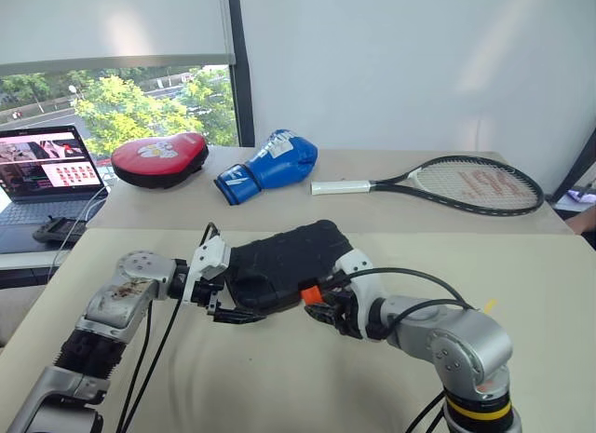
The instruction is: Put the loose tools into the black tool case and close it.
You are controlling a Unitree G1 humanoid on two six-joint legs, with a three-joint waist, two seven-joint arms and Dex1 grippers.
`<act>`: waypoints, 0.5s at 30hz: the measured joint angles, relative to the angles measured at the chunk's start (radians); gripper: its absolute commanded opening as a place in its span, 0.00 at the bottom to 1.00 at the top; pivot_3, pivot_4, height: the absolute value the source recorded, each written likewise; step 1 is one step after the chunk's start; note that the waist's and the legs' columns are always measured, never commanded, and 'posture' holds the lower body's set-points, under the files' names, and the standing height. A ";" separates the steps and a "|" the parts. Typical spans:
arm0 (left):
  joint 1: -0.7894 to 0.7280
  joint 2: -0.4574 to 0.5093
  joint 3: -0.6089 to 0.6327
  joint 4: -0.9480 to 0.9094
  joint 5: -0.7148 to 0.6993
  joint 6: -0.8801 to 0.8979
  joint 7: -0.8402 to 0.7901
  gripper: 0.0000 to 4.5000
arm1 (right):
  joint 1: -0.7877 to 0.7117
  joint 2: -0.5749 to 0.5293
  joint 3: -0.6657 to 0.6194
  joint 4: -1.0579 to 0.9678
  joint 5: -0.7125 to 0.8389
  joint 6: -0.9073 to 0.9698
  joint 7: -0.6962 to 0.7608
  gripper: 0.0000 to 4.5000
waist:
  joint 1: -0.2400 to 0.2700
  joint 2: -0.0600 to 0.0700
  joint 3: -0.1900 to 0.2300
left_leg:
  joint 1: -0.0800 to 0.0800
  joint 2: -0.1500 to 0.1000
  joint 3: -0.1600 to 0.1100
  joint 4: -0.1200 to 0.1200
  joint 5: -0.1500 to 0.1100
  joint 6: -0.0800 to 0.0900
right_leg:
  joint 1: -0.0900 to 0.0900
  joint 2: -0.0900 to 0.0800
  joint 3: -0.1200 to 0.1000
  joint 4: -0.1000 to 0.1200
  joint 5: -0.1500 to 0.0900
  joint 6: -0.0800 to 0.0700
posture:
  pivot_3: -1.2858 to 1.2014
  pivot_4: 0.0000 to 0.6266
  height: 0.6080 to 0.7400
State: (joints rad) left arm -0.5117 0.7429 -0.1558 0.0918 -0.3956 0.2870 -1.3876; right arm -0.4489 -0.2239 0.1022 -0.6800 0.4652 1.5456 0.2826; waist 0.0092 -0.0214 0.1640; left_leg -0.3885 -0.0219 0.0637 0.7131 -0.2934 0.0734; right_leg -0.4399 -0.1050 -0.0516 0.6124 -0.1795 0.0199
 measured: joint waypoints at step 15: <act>0.006 -0.004 0.005 -0.005 0.001 0.001 0.003 1.00 | 0.000 0.029 0.009 0.007 -0.032 0.038 -0.070 0.69 | -0.001 0.000 0.000 | 0.000 0.000 0.000 0.000 0.000 0.000 | 0.000 0.000 0.000 0.000 0.000 0.000 | 0.52 0.24 1.00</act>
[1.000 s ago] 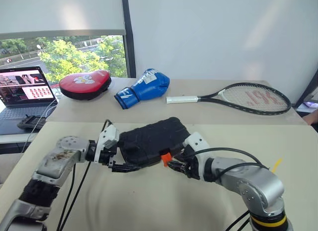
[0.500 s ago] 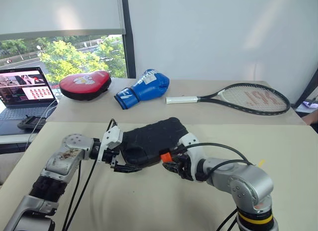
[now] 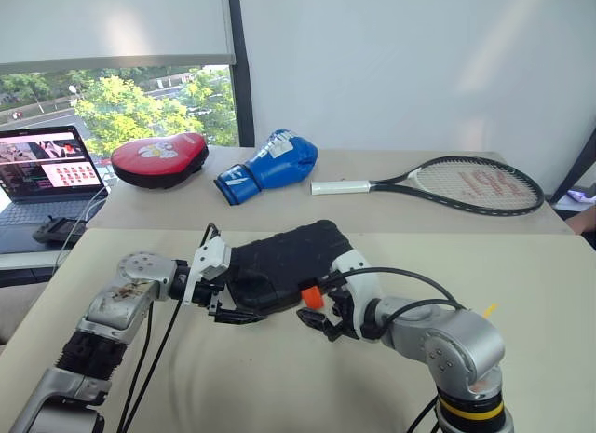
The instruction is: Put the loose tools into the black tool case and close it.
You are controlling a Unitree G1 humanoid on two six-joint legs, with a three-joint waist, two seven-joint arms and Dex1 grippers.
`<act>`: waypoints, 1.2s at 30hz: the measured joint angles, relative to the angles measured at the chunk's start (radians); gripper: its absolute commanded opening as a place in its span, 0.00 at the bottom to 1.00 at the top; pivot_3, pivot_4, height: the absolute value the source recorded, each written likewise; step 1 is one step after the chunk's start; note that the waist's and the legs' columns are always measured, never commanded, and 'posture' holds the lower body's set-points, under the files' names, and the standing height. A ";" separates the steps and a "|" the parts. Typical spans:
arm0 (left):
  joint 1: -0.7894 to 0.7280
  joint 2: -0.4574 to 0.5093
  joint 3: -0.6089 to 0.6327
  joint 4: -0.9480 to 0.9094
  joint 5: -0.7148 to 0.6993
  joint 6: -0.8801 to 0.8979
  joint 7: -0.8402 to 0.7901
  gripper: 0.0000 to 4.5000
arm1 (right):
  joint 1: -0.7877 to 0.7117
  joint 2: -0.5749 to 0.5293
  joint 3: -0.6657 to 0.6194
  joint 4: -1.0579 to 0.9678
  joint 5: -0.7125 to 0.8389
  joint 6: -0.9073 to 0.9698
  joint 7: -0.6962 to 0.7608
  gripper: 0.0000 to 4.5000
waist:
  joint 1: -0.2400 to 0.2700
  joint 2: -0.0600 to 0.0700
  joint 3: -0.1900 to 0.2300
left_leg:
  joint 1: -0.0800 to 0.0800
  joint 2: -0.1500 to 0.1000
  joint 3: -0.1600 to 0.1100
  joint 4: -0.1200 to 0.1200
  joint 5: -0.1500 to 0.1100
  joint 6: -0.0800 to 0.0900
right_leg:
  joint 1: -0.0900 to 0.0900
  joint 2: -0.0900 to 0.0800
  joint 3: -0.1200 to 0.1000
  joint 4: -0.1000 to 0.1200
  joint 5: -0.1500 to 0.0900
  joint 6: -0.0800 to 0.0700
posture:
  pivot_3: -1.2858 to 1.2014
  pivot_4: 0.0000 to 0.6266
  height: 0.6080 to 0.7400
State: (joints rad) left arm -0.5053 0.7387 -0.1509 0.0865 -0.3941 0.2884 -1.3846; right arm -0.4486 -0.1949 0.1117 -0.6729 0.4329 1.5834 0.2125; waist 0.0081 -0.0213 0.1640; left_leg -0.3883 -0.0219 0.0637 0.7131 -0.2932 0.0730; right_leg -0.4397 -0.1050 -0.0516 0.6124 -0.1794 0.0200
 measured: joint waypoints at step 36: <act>0.017 -0.031 0.014 -0.004 0.008 -0.001 0.014 1.00 | 0.003 -0.294 0.031 0.042 0.138 -0.189 0.273 0.23 | -0.017 0.000 0.000 | 0.002 0.002 -0.001 0.000 -0.003 0.008 | 0.002 -0.001 0.000 -0.001 0.000 0.000 | 0.52 0.24 1.00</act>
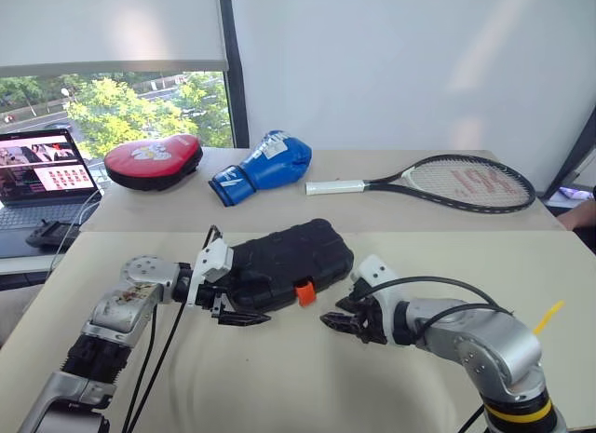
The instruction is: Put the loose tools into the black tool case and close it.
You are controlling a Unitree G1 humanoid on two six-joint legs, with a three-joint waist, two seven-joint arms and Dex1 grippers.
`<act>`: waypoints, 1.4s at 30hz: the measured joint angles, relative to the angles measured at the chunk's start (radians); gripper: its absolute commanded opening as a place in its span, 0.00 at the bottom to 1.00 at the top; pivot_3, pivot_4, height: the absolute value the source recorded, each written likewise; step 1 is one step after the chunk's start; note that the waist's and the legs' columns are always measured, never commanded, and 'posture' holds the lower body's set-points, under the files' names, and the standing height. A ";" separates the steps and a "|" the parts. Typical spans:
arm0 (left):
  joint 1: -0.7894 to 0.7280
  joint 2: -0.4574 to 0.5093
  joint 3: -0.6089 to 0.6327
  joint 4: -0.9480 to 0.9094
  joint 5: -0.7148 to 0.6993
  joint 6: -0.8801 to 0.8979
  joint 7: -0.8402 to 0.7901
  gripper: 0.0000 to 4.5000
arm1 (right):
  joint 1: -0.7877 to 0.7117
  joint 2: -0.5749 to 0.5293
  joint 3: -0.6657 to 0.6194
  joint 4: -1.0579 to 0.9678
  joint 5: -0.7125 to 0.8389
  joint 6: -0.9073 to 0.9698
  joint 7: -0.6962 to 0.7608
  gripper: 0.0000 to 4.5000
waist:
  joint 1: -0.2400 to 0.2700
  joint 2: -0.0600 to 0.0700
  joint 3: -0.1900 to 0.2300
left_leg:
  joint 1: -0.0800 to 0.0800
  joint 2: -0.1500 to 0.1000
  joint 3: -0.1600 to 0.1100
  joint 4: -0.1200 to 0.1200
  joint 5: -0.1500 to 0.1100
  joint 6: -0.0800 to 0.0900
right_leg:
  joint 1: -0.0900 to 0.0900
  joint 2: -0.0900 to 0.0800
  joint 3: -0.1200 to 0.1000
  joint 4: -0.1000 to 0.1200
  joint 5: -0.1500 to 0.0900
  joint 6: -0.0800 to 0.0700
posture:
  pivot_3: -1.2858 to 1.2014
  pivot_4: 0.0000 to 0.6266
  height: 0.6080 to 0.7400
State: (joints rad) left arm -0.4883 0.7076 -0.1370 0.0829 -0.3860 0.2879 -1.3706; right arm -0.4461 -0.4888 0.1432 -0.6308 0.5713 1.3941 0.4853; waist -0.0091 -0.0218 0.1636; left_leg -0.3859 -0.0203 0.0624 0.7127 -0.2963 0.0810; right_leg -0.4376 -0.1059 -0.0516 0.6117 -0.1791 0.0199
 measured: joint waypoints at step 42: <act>0.116 0.004 0.050 -0.168 -0.033 0.089 0.144 1.00 | -0.127 0.119 0.083 0.358 -0.100 -0.276 0.074 0.00 | -0.003 0.000 0.000 | -0.001 0.000 -0.001 -0.001 0.002 -0.005 | -0.002 -0.002 0.000 0.001 0.000 0.000 | 0.52 0.24 1.00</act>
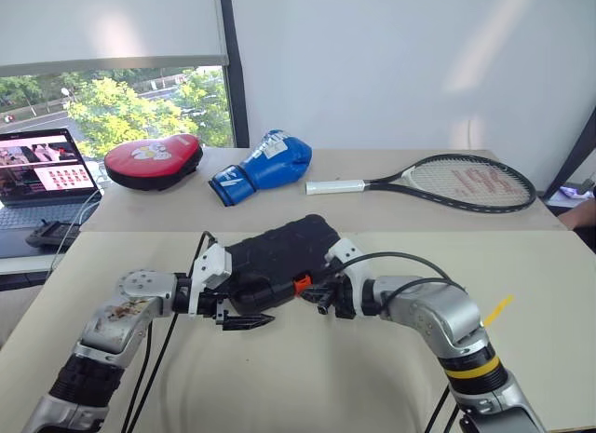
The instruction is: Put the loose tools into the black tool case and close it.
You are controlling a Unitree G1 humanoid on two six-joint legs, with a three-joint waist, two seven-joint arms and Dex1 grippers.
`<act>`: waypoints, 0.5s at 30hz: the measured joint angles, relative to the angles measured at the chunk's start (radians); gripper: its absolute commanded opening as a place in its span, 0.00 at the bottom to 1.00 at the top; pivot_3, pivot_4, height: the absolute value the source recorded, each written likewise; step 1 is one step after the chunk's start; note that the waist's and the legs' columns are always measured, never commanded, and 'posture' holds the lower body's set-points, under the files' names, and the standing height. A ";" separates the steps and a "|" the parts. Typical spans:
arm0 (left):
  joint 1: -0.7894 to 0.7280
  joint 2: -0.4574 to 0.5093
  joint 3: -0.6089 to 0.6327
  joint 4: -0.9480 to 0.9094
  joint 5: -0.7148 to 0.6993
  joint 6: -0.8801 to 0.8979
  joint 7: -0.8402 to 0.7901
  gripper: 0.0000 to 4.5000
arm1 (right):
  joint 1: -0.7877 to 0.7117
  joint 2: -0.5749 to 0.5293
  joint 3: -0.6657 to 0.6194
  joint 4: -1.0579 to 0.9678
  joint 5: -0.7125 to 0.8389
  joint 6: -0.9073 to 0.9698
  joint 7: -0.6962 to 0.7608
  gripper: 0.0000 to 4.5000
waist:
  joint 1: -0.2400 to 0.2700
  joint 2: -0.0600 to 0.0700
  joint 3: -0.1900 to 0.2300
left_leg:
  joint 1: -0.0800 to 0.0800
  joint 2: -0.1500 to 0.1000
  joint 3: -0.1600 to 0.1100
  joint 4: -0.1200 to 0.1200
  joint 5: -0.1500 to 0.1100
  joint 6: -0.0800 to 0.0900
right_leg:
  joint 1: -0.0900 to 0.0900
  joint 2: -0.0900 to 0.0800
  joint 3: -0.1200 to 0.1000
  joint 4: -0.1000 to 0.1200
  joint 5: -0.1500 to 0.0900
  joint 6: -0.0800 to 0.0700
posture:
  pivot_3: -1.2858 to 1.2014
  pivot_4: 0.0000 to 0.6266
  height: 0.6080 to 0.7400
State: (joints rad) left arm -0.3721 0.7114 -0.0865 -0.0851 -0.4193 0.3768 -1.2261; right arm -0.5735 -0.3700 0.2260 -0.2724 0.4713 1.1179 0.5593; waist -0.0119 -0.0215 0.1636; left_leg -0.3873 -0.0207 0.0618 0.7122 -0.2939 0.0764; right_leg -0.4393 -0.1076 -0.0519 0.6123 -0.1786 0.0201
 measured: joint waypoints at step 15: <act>0.141 0.013 0.126 -0.115 -0.111 0.083 0.070 1.00 | 0.215 -0.103 -0.147 -0.214 0.024 -0.216 0.096 0.23 | 0.003 0.000 0.000 | -0.002 0.001 -0.001 -0.001 0.001 -0.004 | -0.002 0.000 0.000 -0.001 -0.001 0.002 | 0.52 0.24 1.00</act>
State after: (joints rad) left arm -0.2314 0.7243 0.0391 -0.1998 -0.5303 0.4594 -1.1565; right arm -0.3583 -0.4731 0.0794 -0.4860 0.4949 0.9015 0.6552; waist -0.0088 -0.0212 0.1638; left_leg -0.3898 -0.0198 0.0609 0.7111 -0.2930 0.0724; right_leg -0.4412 -0.1079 -0.0518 0.6109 -0.1799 0.0220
